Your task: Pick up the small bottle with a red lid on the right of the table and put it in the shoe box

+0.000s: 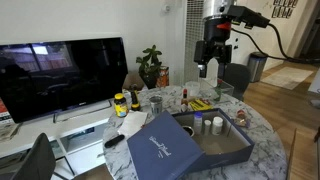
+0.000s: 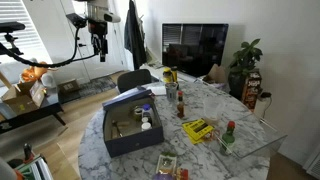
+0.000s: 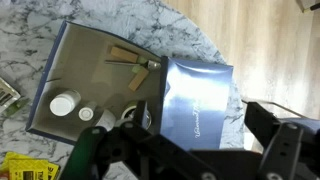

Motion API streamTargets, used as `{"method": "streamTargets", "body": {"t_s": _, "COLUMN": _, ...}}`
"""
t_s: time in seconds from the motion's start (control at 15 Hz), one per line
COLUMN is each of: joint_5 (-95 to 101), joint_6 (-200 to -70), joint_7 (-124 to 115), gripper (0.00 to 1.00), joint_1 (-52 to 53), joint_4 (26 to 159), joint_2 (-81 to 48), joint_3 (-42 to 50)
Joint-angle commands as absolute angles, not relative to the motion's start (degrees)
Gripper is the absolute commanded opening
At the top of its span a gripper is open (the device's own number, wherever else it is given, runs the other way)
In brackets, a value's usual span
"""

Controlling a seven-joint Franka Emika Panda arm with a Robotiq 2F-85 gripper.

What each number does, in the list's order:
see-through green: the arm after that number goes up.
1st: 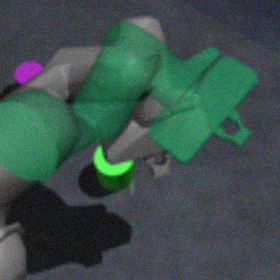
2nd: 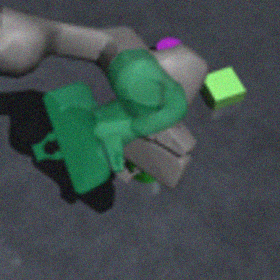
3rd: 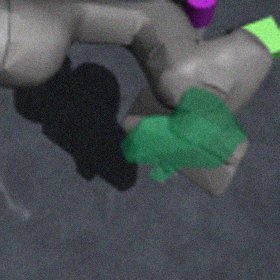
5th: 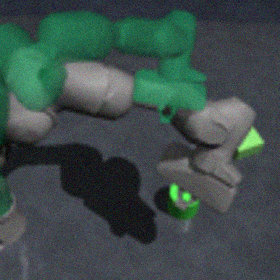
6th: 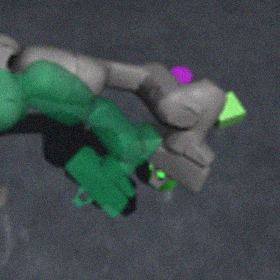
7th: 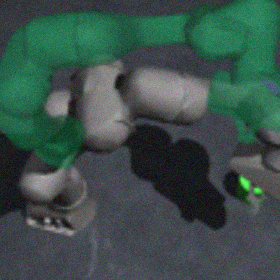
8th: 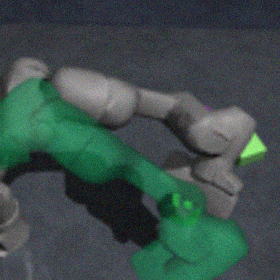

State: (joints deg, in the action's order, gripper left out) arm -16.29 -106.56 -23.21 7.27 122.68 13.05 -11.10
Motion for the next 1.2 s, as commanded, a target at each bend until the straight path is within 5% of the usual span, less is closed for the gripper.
{"method": "streamTargets", "body": {"t_s": 0.0, "joint_5": -16.24, "joint_6": -106.45, "joint_7": -23.25, "gripper": 1.0, "joint_1": 7.4, "joint_4": 122.58, "joint_2": 13.02, "joint_3": -10.96}}
{"method": "streamTargets", "body": {"t_s": 1.13, "joint_5": -3.27, "joint_6": -122.61, "joint_7": -32.94, "gripper": 1.0, "joint_1": -13.82, "joint_4": 142.84, "joint_2": 21.54, "joint_3": 4.42}}
